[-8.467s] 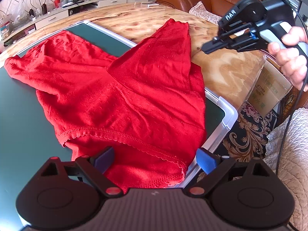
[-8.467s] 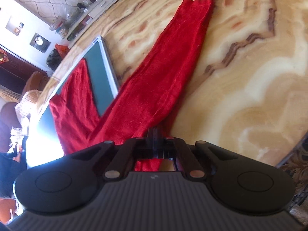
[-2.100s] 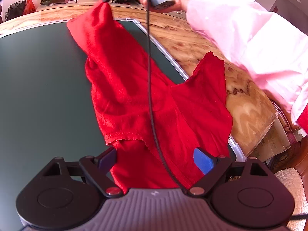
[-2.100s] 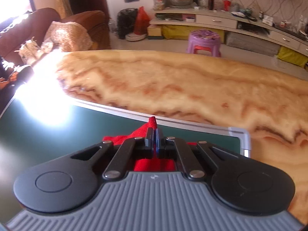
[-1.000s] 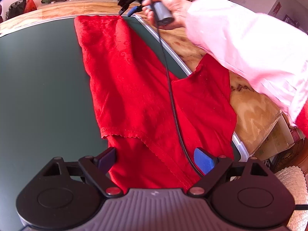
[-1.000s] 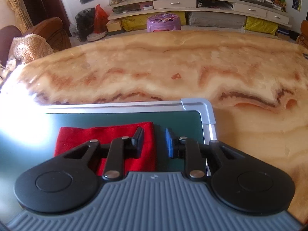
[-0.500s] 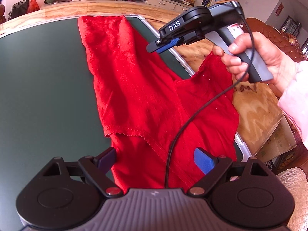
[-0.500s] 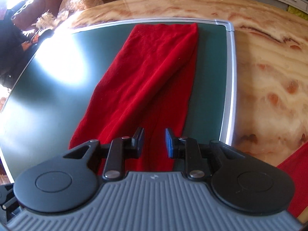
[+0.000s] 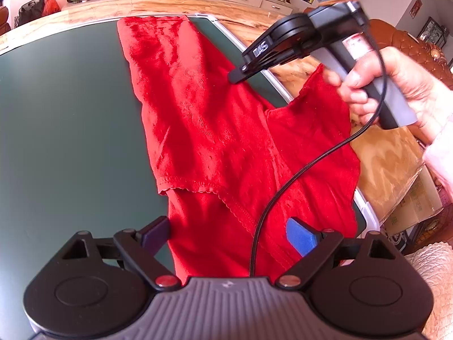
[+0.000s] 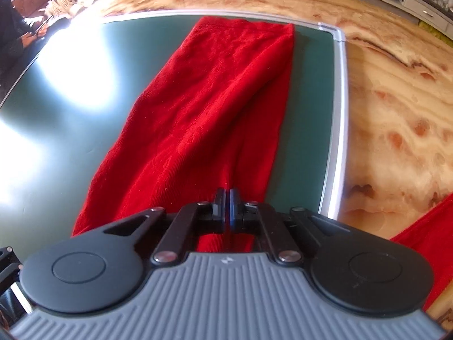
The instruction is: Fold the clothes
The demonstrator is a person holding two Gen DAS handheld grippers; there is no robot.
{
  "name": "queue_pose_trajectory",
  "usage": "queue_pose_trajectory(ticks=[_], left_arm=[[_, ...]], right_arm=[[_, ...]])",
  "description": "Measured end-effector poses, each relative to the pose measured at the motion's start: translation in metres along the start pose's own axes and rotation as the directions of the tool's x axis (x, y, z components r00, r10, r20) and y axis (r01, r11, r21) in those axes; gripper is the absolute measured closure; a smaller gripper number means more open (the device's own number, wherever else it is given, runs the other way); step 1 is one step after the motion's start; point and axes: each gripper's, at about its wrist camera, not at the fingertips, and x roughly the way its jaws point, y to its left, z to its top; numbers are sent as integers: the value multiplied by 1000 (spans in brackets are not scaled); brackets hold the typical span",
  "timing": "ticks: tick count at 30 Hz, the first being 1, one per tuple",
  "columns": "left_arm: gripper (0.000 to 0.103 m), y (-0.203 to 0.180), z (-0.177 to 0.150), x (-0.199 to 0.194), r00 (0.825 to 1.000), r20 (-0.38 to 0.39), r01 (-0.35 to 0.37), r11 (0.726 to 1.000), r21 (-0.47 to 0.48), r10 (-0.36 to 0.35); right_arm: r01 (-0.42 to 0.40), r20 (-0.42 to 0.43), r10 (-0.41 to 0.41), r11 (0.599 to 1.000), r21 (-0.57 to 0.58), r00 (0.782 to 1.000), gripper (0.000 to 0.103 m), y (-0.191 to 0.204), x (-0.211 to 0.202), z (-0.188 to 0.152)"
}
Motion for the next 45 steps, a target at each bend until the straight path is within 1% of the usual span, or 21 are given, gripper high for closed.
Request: queue_pose_trajectory(ticks=[3, 7, 9, 11, 13, 15, 18, 20, 24, 28, 29, 32, 33, 36, 38, 40, 41, 42, 43, 44, 45], left_arm=[[9, -1, 0, 1, 1000, -2, -5, 1000, 7, 5], [8, -2, 1, 2, 1000, -3, -10, 1000, 14, 10], [8, -3, 1, 3, 1000, -3, -12, 1000, 18, 12], [8, -4, 0, 3, 1000, -3, -17, 1000, 23, 17], [8, -4, -1, 3, 1000, -3, -24, 999, 26, 24], [8, -3, -1, 3, 1000, -2, -24, 999, 24, 24], [8, -5, -2, 3, 1000, -3, -28, 999, 30, 28], [7, -5, -3, 3, 999, -4, -32, 999, 38, 32], [7, -3, -2, 4, 1000, -2, -28, 999, 25, 28], [7, -2, -2, 5, 1000, -3, -29, 999, 24, 29], [7, -2, -2, 5, 1000, -4, -28, 999, 25, 28], [7, -2, -1, 5, 1000, -5, -24, 999, 26, 24], [6, -1, -1, 5, 1000, -6, -22, 999, 25, 22], [6, -1, -2, 5, 1000, -6, -22, 999, 28, 23], [6, 0, -3, 5, 1000, -6, -21, 999, 27, 21], [6, 0, -3, 5, 1000, -6, -22, 999, 29, 22], [6, 0, -4, 5, 1000, -6, -23, 999, 30, 23], [6, -1, -4, 5, 1000, -6, -24, 999, 32, 24], [6, -1, -4, 5, 1000, -7, -25, 999, 33, 25], [6, -1, -4, 5, 1000, -7, -26, 999, 34, 26], [6, -1, -4, 5, 1000, -6, -25, 999, 34, 25]], right_arm=[[21, 39, -22, 999, 26, 999, 99, -1, -18, -4], [100, 72, -102, 995, 30, 992, 98, 8, -32, -11], [142, 49, -144, 989, 38, 988, 97, 10, -27, -10], [142, 4, -143, 989, 41, 990, 97, 8, -17, -9], [161, -36, -160, 986, 47, 987, 97, 6, -9, -9], [192, -13, -192, 979, 69, 981, 95, 3, -12, -9], [146, 71, -154, 983, 108, 985, 92, -5, -21, 5], [138, 128, -151, 985, 107, 980, 92, -9, -17, 23], [103, 121, -122, 982, 158, 985, 92, -28, 22, 67], [25, 131, -51, 982, 189, 990, 92, -32, 47, 92], [24, 109, -45, 981, 191, 993, 92, -33, 54, 95], [85, 101, -107, 976, 200, 989, 95, -37, 65, 104], [105, 96, -128, 971, 213, 987, 95, -40, 66, 107], [127, 104, -159, 956, 266, 982, 92, -52, 64, 115], [79, 126, -119, 955, 285, 985, 92, -58, 60, 119], [64, 136, -106, 957, 284, 985, 92, -56, 59, 122], [51, 135, -91, 960, 275, 987, 92, -55, 61, 123], [45, 115, -79, 961, 272, 990, 92, -55, 67, 124], [75, 82, -100, 960, 270, 992, 93, -54, 75, 125], [85, 100, -115, 961, 265, 988, 93, -54, 75, 123], [103, 92, -133, 957, 272, 987, 93, -55, 74, 122]])
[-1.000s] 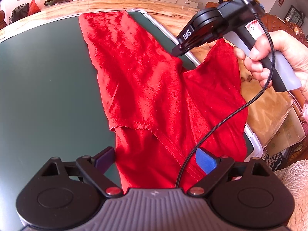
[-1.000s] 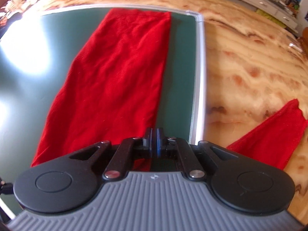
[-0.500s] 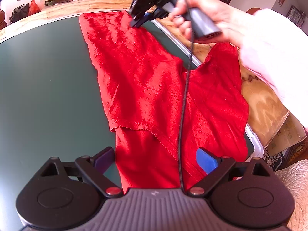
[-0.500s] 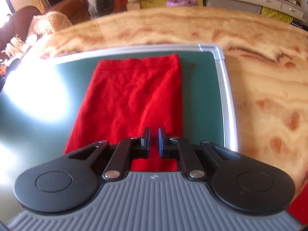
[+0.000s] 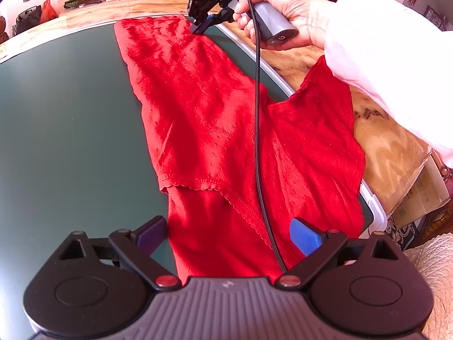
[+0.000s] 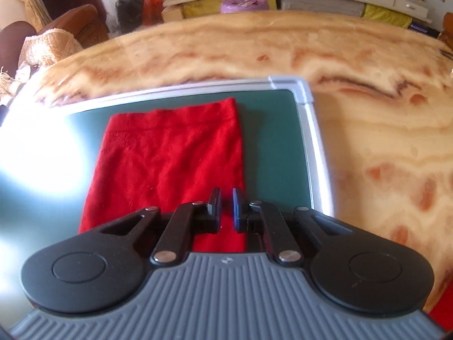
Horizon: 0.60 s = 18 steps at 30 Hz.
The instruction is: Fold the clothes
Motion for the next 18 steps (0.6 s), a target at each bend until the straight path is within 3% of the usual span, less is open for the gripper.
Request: queue_pose_trajectory(ticks=[1, 4, 9, 14, 18], left_arm=[[6, 0, 0, 0, 1000, 0, 1, 1000, 0, -1], [6, 0, -1, -1, 1000, 1, -4, 1000, 4, 4], [5, 0, -1, 0, 1000, 1, -9, 1000, 10, 9], [5, -5, -3, 1, 1000, 1, -28, 999, 36, 28], [4, -9, -4, 2, 999, 1, -48, 997, 55, 48]], right_arm=[[-1, -6, 1, 1000, 19, 1000, 92, -4, -3, -2], [-103, -27, 103, 994, 22, 994, 92, -13, -28, -18], [-227, -158, 199, 956, -184, 967, 92, 0, -90, -85], [-271, -241, 207, 924, -271, 948, 92, 9, -127, -142], [-182, -205, 113, 914, -361, 972, 92, 11, -138, -152]])
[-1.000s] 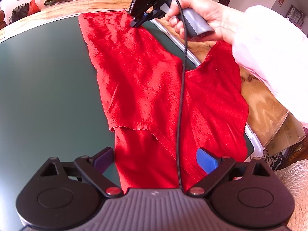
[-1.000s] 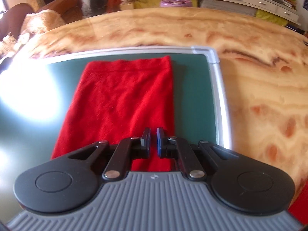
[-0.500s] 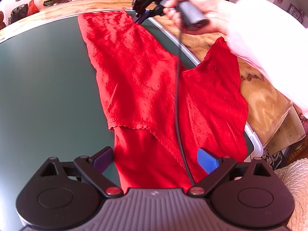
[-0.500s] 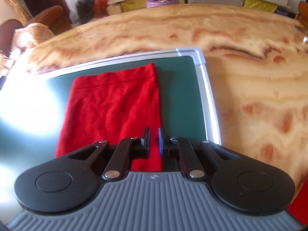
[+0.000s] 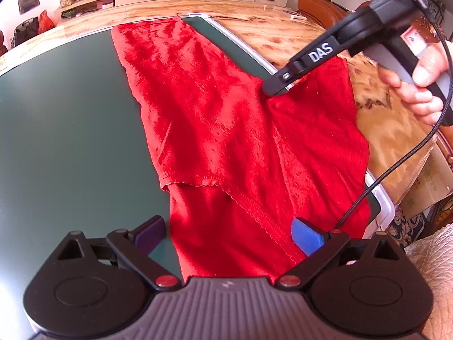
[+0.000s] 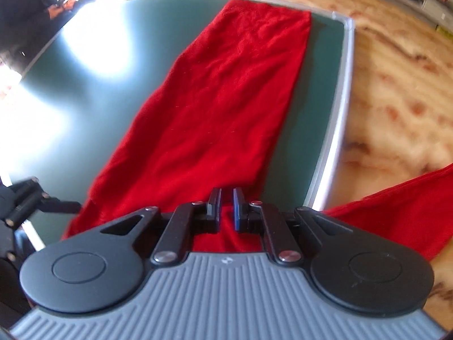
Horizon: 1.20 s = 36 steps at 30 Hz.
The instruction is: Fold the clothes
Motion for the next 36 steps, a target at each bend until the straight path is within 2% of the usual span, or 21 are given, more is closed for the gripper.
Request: queue_pose_trajectory(ticks=[1, 9, 15, 16, 17, 20, 24, 25, 27, 29, 36], left_arm=[[3, 0, 0, 0, 1000, 0, -6, 1000, 2, 6], [3, 0, 0, 1, 1000, 1, -31, 1000, 1, 31], [3, -1, 0, 2, 999, 0, -37, 999, 9, 37], [3, -1, 1, 2, 999, -1, -38, 999, 10, 38], [3, -2, 1, 2, 999, -1, -39, 999, 10, 39], [2, -1, 1, 2, 999, -2, -37, 999, 9, 37], [2, 0, 1, 2, 999, -1, -36, 999, 9, 36], [2, 0, 1, 2, 999, -1, -36, 999, 10, 36], [2, 1, 0, 2, 999, -1, -35, 999, 12, 35], [2, 1, 0, 2, 999, -1, -34, 999, 13, 34], [2, 0, 1, 3, 999, -2, -40, 999, 22, 40]], right_arm=[[24, 9, -24, 999, -22, 1000, 92, 0, -4, -1], [22, -36, -27, 991, -129, 999, 92, 11, 7, -6], [15, -73, -23, 993, -115, 997, 91, 10, 19, -9], [18, -74, -27, 993, -116, 997, 87, 9, 20, -11], [31, -69, -40, 992, -121, 997, 77, 9, 20, -12], [45, -55, -52, 990, -135, 997, 71, 8, 19, -16], [32, -47, -38, 993, -117, 998, 72, 5, 19, -17], [36, -44, -41, 992, -119, 998, 74, 6, 18, -18], [38, -41, -43, 992, -119, 998, 87, 6, 16, -19], [38, -36, -43, 992, -119, 998, 91, 7, 12, -21], [46, 0, -46, 996, -72, 999, 93, 4, -8, -27]])
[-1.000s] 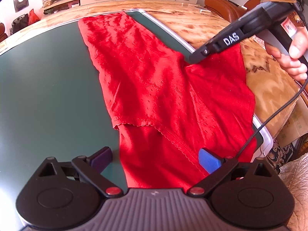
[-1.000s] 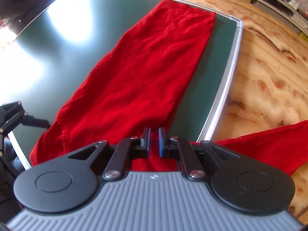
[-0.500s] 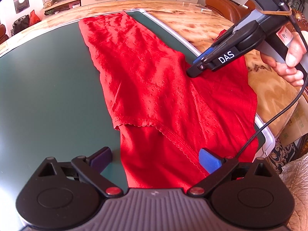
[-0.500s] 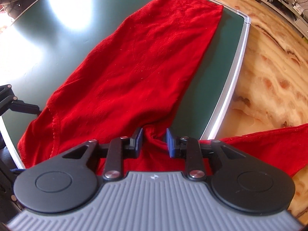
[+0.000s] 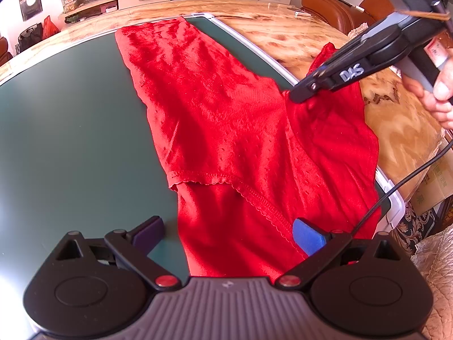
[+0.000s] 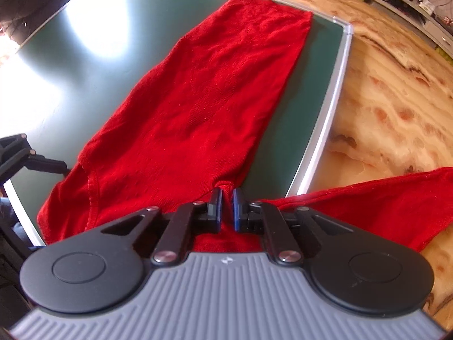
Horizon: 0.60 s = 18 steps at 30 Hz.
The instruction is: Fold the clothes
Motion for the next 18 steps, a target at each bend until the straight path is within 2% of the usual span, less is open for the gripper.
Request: queue_pose_trajectory(ticks=[4, 7, 12, 14, 18], left_arm=[[2, -2, -1, 0, 1000, -2, -7, 1000, 14, 7], [2, -1, -2, 0, 1000, -3, -9, 1000, 18, 9], [2, -2, -2, -1, 1000, -3, -12, 1000, 23, 12], [2, -2, -3, -1, 1000, -3, -14, 1000, 25, 14], [1, -5, -3, -1, 1000, -6, -19, 999, 33, 20]], right_arm=[[26, -11, -25, 1000, 17, 1000, 93, 1, -5, -5], [46, -56, -44, 999, 26, 997, 92, 1, 5, -6], [104, -68, -104, 995, -8, 992, 81, 11, 13, 0], [122, -46, -122, 993, -3, 991, 76, 14, 8, 4], [143, 87, -139, 989, -48, 987, 67, 28, -7, 24]])
